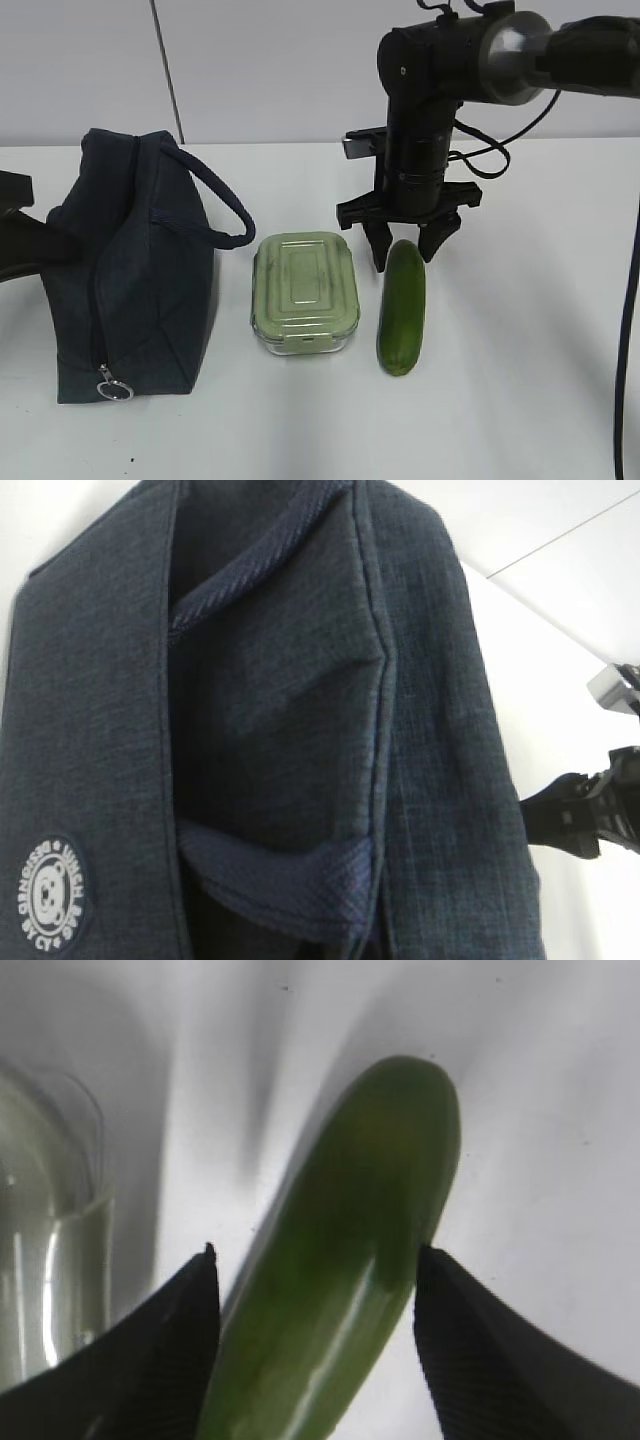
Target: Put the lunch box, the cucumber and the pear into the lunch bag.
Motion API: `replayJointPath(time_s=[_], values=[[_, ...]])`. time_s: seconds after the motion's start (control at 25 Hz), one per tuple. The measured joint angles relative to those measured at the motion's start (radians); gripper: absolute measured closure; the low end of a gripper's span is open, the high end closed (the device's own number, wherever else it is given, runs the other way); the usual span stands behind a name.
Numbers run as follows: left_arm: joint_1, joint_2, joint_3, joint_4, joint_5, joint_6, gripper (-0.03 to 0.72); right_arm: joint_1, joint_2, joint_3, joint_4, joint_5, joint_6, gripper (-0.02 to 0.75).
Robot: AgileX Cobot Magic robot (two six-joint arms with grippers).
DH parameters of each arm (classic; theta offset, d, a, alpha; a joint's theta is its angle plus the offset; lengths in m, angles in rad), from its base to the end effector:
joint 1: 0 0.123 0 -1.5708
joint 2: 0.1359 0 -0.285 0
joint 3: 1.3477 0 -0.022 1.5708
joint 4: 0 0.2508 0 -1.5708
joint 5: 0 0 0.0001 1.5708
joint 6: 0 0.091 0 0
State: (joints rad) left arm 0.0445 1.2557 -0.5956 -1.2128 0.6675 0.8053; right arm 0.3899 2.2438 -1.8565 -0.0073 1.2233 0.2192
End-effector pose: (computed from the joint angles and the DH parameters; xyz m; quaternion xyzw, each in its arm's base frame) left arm 0.2233 -0.0429 0.2307 -0.0551 0.8950 -0.3284 0.2969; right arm 0.4225 0.1729 0.1757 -0.0864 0.9960 0.0038 0.0236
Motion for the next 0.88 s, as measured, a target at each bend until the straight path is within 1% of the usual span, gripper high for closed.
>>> replayJointPath(time_s=[0.12, 0.2, 0.36, 0.52, 0.68, 0.76, 0.88], values=[[0.0, 0.0, 0.0, 0.0, 0.0, 0.0, 0.704, -0.02, 0.002, 0.0, 0.007, 0.0, 0.004, 0.259], [0.0, 0.0, 0.0, 0.0, 0.0, 0.001, 0.704, -0.029, 0.009, 0.0, 0.033, -0.002, 0.006, 0.258], [0.0, 0.0, 0.0, 0.0, 0.0, 0.001, 0.704, -0.03, 0.054, 0.0, 0.083, -0.002, 0.006, 0.258], [0.0, 0.0, 0.0, 0.0, 0.0, 0.001, 0.704, -0.03, 0.083, 0.0, 0.09, -0.004, 0.006, 0.262], [0.0, 0.0, 0.0, 0.0, 0.0, 0.001, 0.704, -0.03, 0.085, 0.0, 0.09, -0.004, -0.007, 0.35], [0.0, 0.0, 0.0, 0.0, 0.0, 0.001, 0.704, -0.03, 0.085, 0.0, 0.09, -0.004, -0.022, 0.367], [0.0, 0.0, 0.0, 0.0, 0.0, 0.001, 0.704, -0.03, 0.082, -0.003, 0.09, -0.005, -0.036, 0.37]])
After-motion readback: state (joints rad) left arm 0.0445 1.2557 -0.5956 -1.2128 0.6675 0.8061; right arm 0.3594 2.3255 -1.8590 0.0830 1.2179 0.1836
